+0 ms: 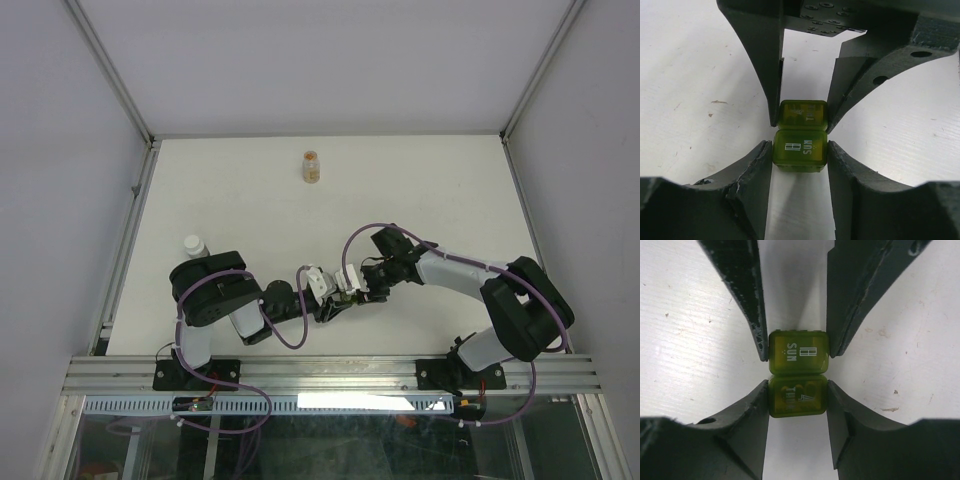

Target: Sort the pills into containers

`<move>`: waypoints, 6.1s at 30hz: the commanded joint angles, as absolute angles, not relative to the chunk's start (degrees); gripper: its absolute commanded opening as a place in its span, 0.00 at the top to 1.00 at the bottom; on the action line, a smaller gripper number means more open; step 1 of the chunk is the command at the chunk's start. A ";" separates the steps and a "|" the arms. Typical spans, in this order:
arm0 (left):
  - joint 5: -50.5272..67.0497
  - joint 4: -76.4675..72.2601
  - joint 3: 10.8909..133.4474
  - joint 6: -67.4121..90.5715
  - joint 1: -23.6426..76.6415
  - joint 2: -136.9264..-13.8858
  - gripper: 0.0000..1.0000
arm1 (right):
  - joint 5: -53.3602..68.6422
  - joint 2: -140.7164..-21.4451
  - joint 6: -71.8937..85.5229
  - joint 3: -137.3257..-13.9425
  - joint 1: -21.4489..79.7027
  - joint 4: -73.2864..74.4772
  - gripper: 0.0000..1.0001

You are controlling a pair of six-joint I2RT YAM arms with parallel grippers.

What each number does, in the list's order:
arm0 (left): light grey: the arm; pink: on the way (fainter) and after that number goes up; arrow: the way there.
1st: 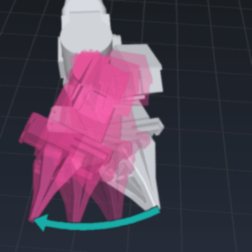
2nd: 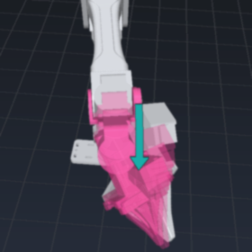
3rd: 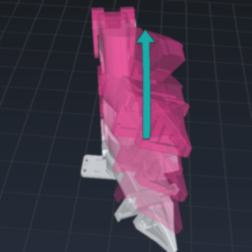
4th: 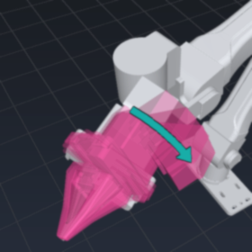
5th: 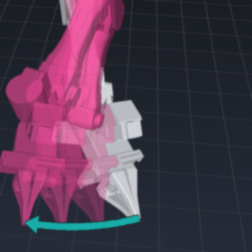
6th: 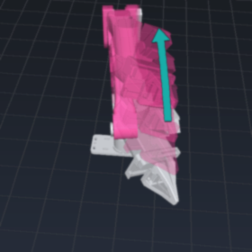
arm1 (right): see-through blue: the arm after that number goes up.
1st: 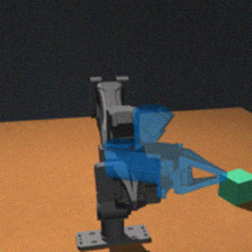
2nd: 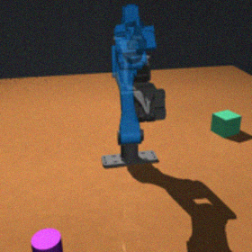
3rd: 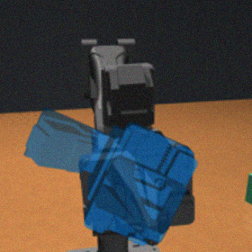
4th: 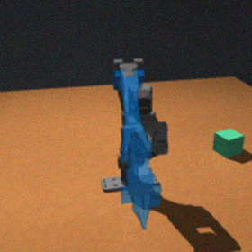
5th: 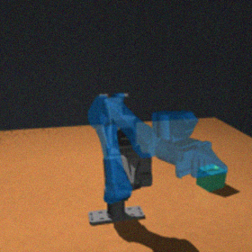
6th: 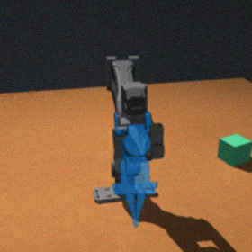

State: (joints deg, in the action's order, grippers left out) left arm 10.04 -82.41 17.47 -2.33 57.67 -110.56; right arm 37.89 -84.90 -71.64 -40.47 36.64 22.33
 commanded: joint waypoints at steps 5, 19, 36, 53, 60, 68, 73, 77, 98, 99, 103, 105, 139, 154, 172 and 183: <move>10.27 -88.55 17.21 -0.61 57.88 -110.14 0.76 | 37.53 -83.04 -72.50 -40.21 36.74 21.21 0.91; 14.33 -83.53 17.23 7.53 56.54 -105.48 1.00 | 35.17 -82.31 -72.26 -38.95 37.24 18.63 0.95; 17.89 -81.95 17.64 15.70 52.31 -105.14 1.00 | 32.81 -82.07 -70.78 -38.57 38.41 16.33 0.98; 17.22 -90.41 11.15 1.79 52.47 -102.22 0.31 | 35.86 -83.18 -69.35 -40.54 38.33 19.23 0.96; 17.42 -92.10 10.03 -6.82 53.14 -103.53 0.20 | 36.05 -83.28 -69.52 -40.82 38.13 19.95 0.94; 14.42 -94.12 14.00 -13.52 56.51 -109.43 0.19 | 37.01 -83.58 -68.91 -41.40 38.06 20.79 0.94; 12.72 -95.27 15.81 -13.04 56.84 -111.84 0.27 | 37.00 -83.63 -68.69 -41.29 38.14 20.58 0.94; 11.86 -95.40 16.91 -12.04 57.41 -113.08 0.34 | 37.17 -83.72 -68.56 -41.34 38.07 20.41 0.94; 7.90 -99.78 17.59 -7.71 58.72 -115.15 0.40 | 37.61 -83.82 -67.86 -41.51 38.02 20.33 0.94; 7.96 -99.81 17.43 -7.74 58.71 -114.97 0.40 | 37.88 -83.78 -67.73 -41.62 37.98 20.50 0.94; 9.07 -99.82 16.26 -8.88 58.71 -113.44 0.40 | 38.20 -83.51 -67.85 -41.53 37.61 20.68 0.94; 9.50 -99.80 15.61 -9.58 58.71 -112.73 0.40 | 38.32 -83.22 -67.98 -41.49 37.42 20.75 0.94; 6.90 -99.73 2.66 -2.41 57.30 -95.66 0.24 | 34.97 -83.04 -53.37 -43.96 35.11 18.52 0.26; 6.73 -99.75 0.92 -0.62 57.30 -93.83 0.24 | 25.01 -88.51 -48.06 -47.72 41.54 17.16 0.35; -0.88 -99.79 2.79 19.42 57.30 -91.35 0.19 | 32.20 -85.37 -20.13 -53.32 38.03 11.57 0.80; -15.02 -99.73 9.85 44.68 57.46 -97.46 0.20 | 20.72 -81.03 13.92 -47.57 35.96 -7.70 0.96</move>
